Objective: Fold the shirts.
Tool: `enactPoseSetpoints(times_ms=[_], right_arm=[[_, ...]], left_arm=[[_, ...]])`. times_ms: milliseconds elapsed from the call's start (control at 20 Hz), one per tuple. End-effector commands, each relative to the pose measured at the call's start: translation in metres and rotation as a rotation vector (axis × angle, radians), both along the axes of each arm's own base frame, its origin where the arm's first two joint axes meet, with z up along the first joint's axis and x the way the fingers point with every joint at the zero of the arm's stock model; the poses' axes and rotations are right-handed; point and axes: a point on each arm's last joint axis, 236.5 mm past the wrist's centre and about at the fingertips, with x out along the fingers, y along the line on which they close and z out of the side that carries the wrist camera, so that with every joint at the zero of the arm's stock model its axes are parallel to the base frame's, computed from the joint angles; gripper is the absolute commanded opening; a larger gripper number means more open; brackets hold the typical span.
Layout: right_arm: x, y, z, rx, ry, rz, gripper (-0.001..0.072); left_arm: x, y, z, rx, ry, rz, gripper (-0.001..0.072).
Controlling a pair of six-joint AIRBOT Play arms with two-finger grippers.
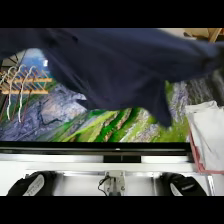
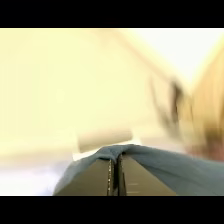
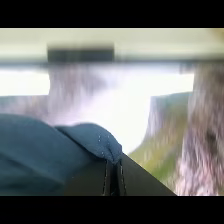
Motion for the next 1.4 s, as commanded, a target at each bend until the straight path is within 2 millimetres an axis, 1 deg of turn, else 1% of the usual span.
enactPoseSetpoints(times_ms=[0,50,100,150,250,300,350,450,500,550,650,750,800,850,950,1000,1050,1150,1250,1350], right_arm=[[-0.084,-0.017,0.081,0.101,-0.258,0.018,0.0077],[-0.095,-0.02,0.085,0.111,-0.28,0.02,0.0077],[-0.102,-0.023,0.086,0.112,-0.287,0.016,0.0077],[-0.104,-0.026,0.084,0.106,-0.282,0.005,0.0077],[-0.098,-0.033,0.074,0.081,-0.238,-0.032,0.0077],[-0.09,-0.034,0.068,0.068,-0.211,-0.046,0.0077],[-0.078,-0.032,0.064,0.059,-0.189,-0.048,0.0077],[-0.041,-0.022,0.047,0.036,-0.115,-0.047,0.0077],[-0.016,-0.015,0.03,0.016,-0.052,-0.05,0.0077],[0.011,-0.01,0.01,-0.008,0.018,-0.057,0.0077],[0.069,0.005,-0.046,-0.053,0.187,-0.06,0.0077],[0.13,0.021,-0.117,-0.062,0.352,-0.077,0.0077],[0.159,0.03,-0.15,-0.061,0.403,-0.081,0.0077],[0.191,0.041,-0.184,-0.053,0.43,-0.078,0.0077],[0.241,0.062,-0.238,-0.007,0.434,-0.067,0.0078],[0.26,0.074,-0.262,0.033,0.434,-0.054,0.0077],[0.273,0.086,-0.288,0.075,0.451,-0.035,0.0078],[0.281,0.108,-0.34,0.171,0.538,-0.015,0.0078],[0.278,0.121,-0.387,0.233,0.64,-0.017,0.0078],[0.272,0.129,-0.419,0.271,0.723,-0.024,0.0078]], left_arm=[[-0.134,-0.015,0.079,-0.031,-0.32,0.097,0.003],[-0.142,-0.013,0.074,-0.042,-0.3,0.123,0.003],[-0.143,-0.007,0.067,-0.035,-0.269,0.162,0.003],[-0.138,0.002,0.058,-0.014,-0.232,0.211,0.003],[-0.122,0.028,0.049,0.014,-0.196,0.313,0.003],[-0.108,0.04,0.043,0.021,-0.165,0.35,0.003],[-0.09,0.048,0.031,0.018,-0.116,0.355,0.0031],[-0.043,0.058,-0.007,-0.024,0.045,0.322,0.0031],[-0.017,0.063,-0.031,-0.041,0.127,0.303,0.0031],[0.007,0.069,-0.053,-0.062,0.194,0.289,0.0031],[0.061,0.086,-0.101,-0.1,0.322,0.278,0.0031],[0.115,0.107,-0.159,-0.094,0.448,0.277,0.0031],[0.142,0.115,-0.189,-0.102,0.513,0.274,0.0031],[0.168,0.121,-0.215,-0.114,0.562,0.267,0.0031],[0.212,0.121,-0.254,-0.164,0.609,0.242,0.0031],[0.233,0.118,-0.275,-0.186,0.631,0.229,0.0031],[0.249,0.112,-0.295,-0.198,0.66,0.215,0.0031],[0.273,0.092,-0.345,-0.198,0.753,0.171,0.0031],[0.289,0.069,-0.393,-0.189,0.844,0.13,0.0032],[0.297,0.051,-0.434,-0.187,0.924,0.1,0.0032]])
